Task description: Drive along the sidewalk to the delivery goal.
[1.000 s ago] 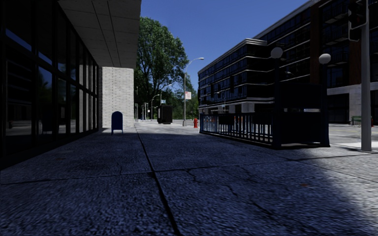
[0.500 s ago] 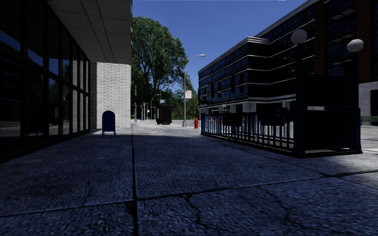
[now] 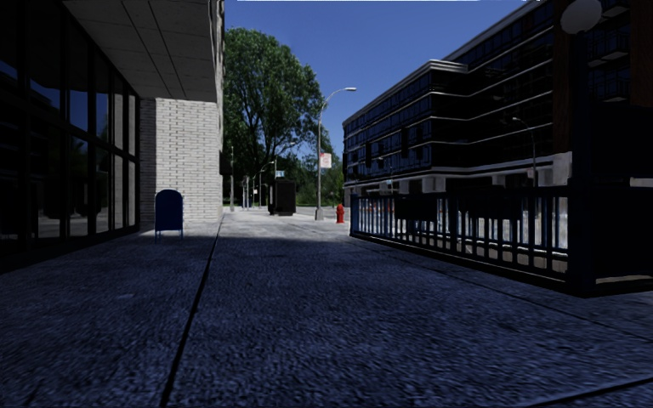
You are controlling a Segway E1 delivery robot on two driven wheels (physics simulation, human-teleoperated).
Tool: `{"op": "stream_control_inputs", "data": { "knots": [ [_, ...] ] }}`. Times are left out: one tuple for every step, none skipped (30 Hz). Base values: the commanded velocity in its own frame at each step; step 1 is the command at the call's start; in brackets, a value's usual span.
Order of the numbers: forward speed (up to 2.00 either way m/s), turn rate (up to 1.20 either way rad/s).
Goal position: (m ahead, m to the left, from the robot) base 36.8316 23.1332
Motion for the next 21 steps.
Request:
{"op": "stream_control_inputs", "data": {
  "knots": [
    [1.91,0.0],
    [1.91,0.0],
    [1.93,0.0],
    [1.96,0.0],
    [2.0,0.0],
    [2.0,0.0],
    [2.0,0.0],
    [2.0,0.0],
    [2.0,0.0],
    [2.0,0.0],
    [2.0,0.0],
    [2.0,0.0],
    [2.0,0.0],
    [2.0,0.0],
    [2.0,0.0],
    [2.0,0.0],
    [2.0,0.0],
    [2.0,0.0],
    [2.0,0.42],
    [2.0,0.57],
    [2.0,0.57]
  ]
}}
